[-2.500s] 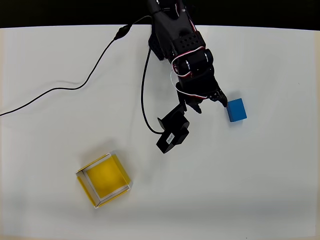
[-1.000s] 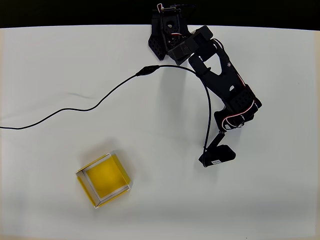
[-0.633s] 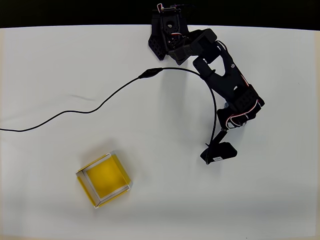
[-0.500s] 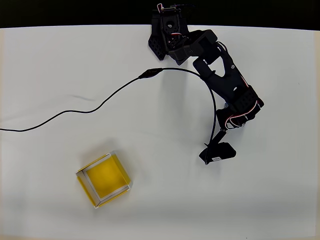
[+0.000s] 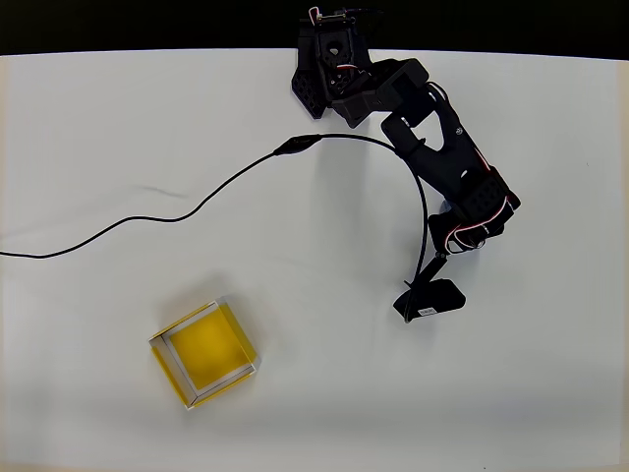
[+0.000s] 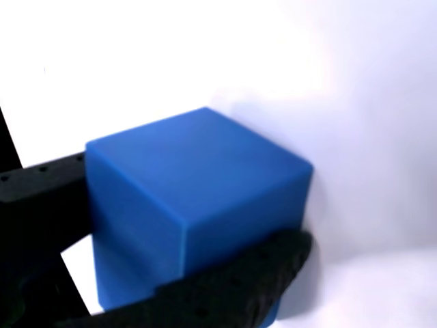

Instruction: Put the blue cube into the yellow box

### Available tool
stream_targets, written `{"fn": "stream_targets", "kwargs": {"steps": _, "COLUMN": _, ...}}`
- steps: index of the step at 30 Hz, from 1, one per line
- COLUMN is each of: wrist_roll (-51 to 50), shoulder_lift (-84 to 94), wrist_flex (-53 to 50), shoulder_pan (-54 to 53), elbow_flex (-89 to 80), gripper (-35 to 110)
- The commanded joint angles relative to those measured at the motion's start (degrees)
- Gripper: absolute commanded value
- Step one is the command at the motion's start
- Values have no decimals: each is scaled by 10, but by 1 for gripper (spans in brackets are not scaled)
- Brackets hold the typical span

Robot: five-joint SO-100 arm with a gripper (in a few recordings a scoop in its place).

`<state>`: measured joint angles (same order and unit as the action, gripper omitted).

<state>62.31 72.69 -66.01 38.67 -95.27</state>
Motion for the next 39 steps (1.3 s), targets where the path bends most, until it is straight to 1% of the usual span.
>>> {"fn": "stream_targets", "kwargs": {"steps": 1, "wrist_roll": 5, "shoulder_lift": 60, "wrist_flex": -18, "shoulder_pan": 10, "elbow_flex": 1, "gripper": 5}}
{"fn": "stream_targets", "kwargs": {"steps": 4, "wrist_roll": 33, "shoulder_lift": 97, "wrist_flex": -34, "shoulder_pan": -17, "elbow_flex": 5, "gripper": 4}}
{"fn": "stream_targets", "kwargs": {"steps": 9, "wrist_roll": 94, "shoulder_lift": 167, "wrist_flex": -54, "shoulder_pan": -95, "elbow_flex": 23, "gripper": 4}}
{"fn": "stream_targets", "kwargs": {"steps": 13, "wrist_roll": 145, "shoulder_lift": 214, "wrist_flex": -61, "shoulder_pan": -178, "elbow_flex": 50, "gripper": 4}}
{"fn": "stream_targets", "kwargs": {"steps": 17, "wrist_roll": 195, "shoulder_lift": 250, "wrist_flex": -47, "shoulder_pan": -275, "elbow_flex": 85, "gripper": 5}}
{"fn": "stream_targets", "kwargs": {"steps": 19, "wrist_roll": 219, "shoulder_lift": 261, "wrist_flex": -33, "shoulder_pan": -328, "elbow_flex": 104, "gripper": 5}}
{"fn": "stream_targets", "kwargs": {"steps": 28, "wrist_roll": 301, "shoulder_lift": 281, "wrist_flex": 96, "shoulder_pan": -522, "elbow_flex": 110, "gripper": 5}}
{"fn": "stream_targets", "kwargs": {"steps": 32, "wrist_roll": 319, "shoulder_lift": 287, "wrist_flex": 134, "shoulder_pan": -578, "elbow_flex": 109, "gripper": 5}}
{"fn": "stream_targets", "kwargs": {"steps": 39, "wrist_roll": 343, "shoulder_lift": 279, "wrist_flex": 210, "shoulder_pan": -645, "elbow_flex": 111, "gripper": 5}}
